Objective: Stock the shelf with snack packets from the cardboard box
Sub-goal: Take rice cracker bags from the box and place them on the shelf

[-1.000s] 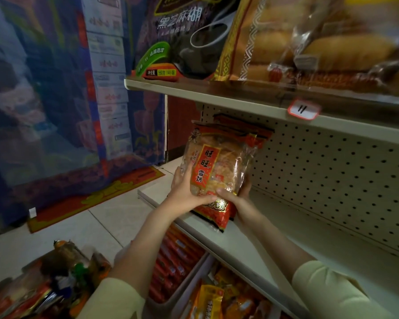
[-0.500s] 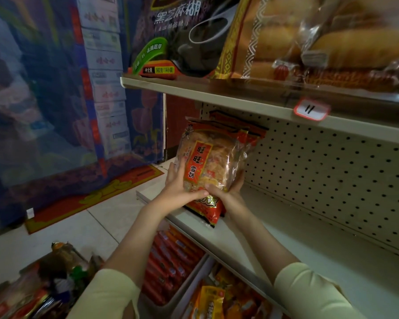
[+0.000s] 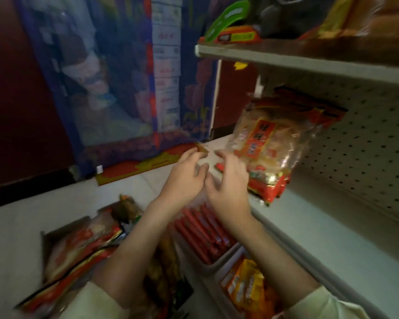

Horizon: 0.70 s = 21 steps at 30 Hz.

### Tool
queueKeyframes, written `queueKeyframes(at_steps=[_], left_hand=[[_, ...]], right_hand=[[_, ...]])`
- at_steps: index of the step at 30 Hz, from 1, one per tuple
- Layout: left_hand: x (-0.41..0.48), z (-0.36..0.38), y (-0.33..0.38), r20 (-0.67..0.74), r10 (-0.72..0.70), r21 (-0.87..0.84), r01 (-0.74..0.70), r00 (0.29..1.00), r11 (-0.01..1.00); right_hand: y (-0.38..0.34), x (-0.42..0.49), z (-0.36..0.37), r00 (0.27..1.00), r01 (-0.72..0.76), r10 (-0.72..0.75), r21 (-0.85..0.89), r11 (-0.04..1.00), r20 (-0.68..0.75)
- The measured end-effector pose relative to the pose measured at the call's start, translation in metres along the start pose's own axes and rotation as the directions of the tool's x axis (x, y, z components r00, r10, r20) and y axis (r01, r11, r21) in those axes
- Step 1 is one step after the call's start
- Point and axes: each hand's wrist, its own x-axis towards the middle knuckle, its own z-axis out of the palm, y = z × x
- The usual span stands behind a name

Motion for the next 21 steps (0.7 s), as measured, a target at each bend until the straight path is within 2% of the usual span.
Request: queueKeyframes(at_steps=[3, 5, 9, 12, 15, 19, 21], left_hand=[[-0.035, -0.04, -0.04, -0.018, -0.124, 0.126, 0.125, 0.992, 0.984], [-0.061, -0.067, -0.07, -0.023, -0.258, 0.216, 0.257, 0.966, 0.942], [-0.107, -0.113, -0.126, -0.02, -0.516, 0.335, 0.492, 0.857, 0.804], [-0.139, -0.133, -0.155, 0.094, -0.661, 0.398, 0.581, 0.744, 0.711], [-0.158, -0.137, -0.163, 0.245, -0.757, 0.335, 0.68, 0.606, 0.653], [-0.157, -0.134, -0.172, 0.292, -0.779, 0.264, 0.736, 0.554, 0.623], [-0.155, -0.133, -0.179, 0.308, -0.79, 0.264, 0.75, 0.531, 0.607]], right_hand=[[-0.019, -0.023, 0.05, 0.937, 0.003, 0.002, -0.015, 1.0, 0.349], [-0.03, -0.039, 0.084, 0.877, -0.029, 0.015, 0.021, 0.999, 0.481], [-0.053, -0.053, 0.127, 0.738, -0.132, 0.073, 0.037, 0.991, 0.671], [-0.073, -0.057, 0.148, 0.61, -0.372, 0.214, 0.037, 0.928, 0.763], [-0.081, -0.057, 0.167, 0.493, -0.512, 0.323, -0.031, 0.859, 0.808], [-0.077, -0.048, 0.181, 0.327, -0.611, 0.389, -0.122, 0.782, 0.861], [-0.074, -0.046, 0.187, 0.277, -0.643, 0.409, -0.148, 0.751, 0.87]])
